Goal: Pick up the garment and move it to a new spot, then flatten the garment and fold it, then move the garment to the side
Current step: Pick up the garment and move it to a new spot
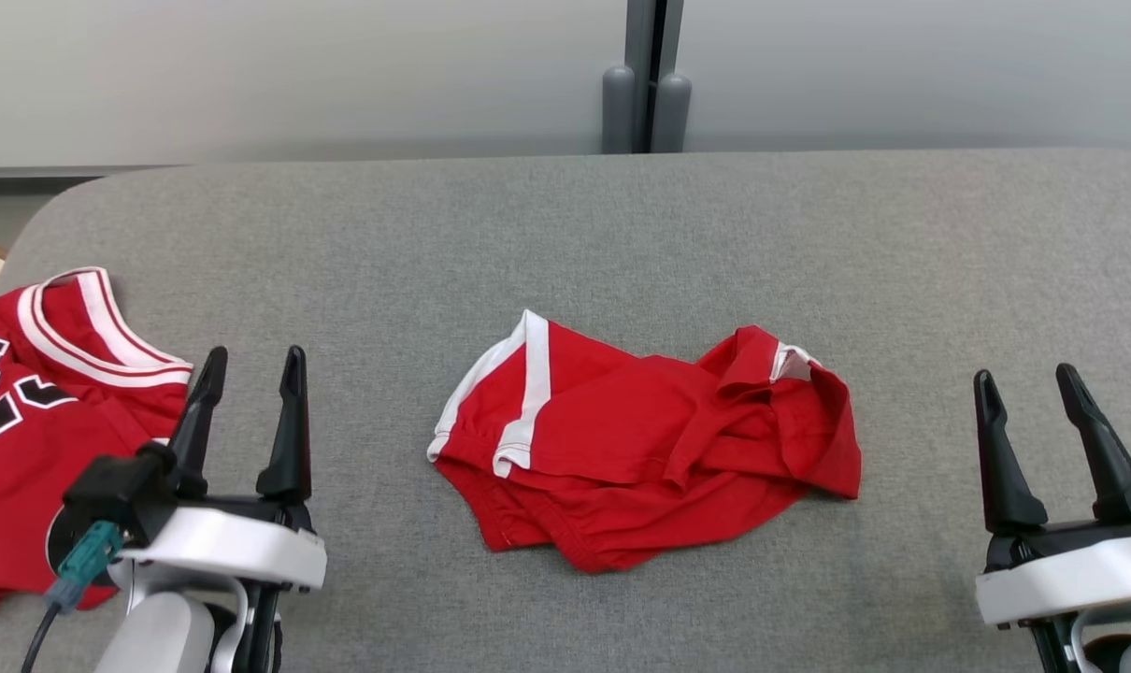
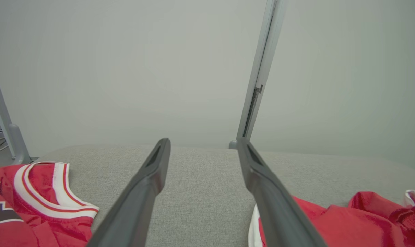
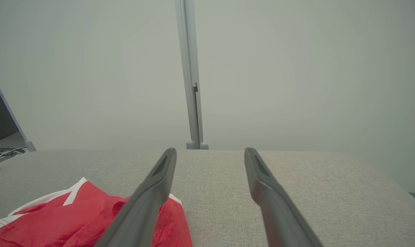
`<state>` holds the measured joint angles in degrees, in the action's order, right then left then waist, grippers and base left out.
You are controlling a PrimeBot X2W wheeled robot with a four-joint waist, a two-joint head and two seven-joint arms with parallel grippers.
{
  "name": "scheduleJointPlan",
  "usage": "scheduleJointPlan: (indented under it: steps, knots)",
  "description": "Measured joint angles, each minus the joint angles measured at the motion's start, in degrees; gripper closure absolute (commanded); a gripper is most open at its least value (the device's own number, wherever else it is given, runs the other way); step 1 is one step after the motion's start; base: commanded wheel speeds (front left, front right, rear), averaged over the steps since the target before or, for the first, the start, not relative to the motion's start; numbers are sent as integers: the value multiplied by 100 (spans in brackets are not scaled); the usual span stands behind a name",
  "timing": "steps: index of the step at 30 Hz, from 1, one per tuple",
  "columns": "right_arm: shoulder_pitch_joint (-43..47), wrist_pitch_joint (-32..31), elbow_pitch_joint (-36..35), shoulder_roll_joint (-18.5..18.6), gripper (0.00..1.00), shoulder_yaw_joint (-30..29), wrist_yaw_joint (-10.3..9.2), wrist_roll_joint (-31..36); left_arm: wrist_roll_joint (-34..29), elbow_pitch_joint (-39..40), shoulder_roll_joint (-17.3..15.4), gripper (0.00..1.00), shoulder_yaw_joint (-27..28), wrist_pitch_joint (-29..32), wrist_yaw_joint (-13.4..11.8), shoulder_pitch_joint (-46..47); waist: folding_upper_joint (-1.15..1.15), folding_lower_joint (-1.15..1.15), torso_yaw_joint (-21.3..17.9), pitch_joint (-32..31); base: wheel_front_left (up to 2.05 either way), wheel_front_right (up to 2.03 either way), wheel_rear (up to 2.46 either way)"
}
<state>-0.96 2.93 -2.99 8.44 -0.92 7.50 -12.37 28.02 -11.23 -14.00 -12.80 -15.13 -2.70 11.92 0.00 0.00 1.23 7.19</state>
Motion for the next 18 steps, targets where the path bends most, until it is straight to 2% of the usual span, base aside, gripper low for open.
scheduleJointPlan:
  steps: [8,18]
  knots:
    - [257,-124,-13,36,0,47,0,-32,-172,214,-25,0,33,-1,168,-560,0,0,79,-317,0,0,0]
    - [594,-193,-35,-9,0,7,0,-63,-190,315,-81,0,-69,91,77,-918,0,0,2,-633,0,0,0]
